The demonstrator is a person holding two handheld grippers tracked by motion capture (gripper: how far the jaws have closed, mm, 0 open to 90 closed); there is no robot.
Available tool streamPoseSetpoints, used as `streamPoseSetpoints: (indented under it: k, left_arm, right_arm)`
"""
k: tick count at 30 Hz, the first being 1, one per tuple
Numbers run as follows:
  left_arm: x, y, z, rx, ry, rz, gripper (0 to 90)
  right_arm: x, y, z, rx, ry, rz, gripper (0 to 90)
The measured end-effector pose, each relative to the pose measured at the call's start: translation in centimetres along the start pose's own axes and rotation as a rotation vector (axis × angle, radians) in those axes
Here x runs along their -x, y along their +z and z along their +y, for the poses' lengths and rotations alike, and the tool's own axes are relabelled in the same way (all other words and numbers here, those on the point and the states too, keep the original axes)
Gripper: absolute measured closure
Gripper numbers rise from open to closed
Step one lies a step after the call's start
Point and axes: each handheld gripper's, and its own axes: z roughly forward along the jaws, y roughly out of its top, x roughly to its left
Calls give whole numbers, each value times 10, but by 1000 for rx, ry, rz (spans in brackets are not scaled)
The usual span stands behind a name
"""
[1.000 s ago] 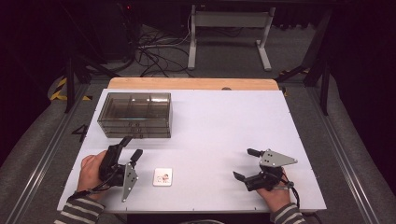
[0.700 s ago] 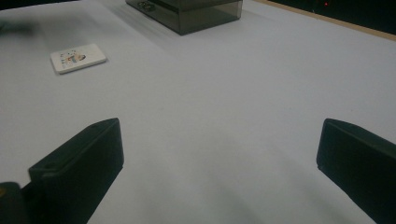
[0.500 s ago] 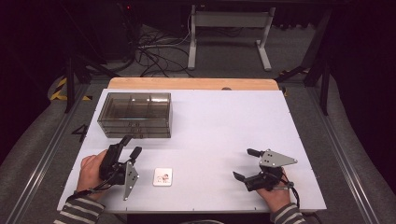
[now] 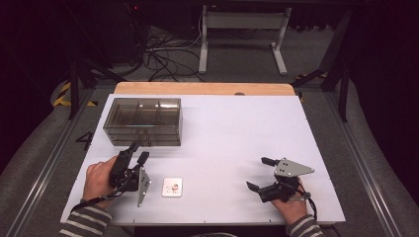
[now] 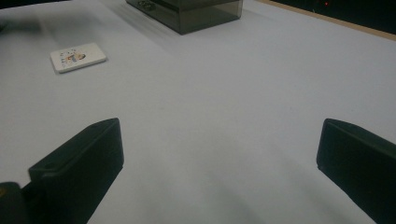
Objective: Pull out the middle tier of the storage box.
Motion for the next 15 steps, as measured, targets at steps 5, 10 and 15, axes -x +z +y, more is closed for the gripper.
streamPoseSetpoints:
  k: [5,10,15]
  left_arm:
    - [2,6,-1,-40,4,-2,435]
    - [4,10,-2,-69,10,-2,439]
    - [6,15,-4,-93,12,-12,455]
  right_arm:
    - [0,0,0,-1,0,0,14]
    - [0,0,0,-2,-1,0,14]
    - [0,0,0,-3,-1,0,14]
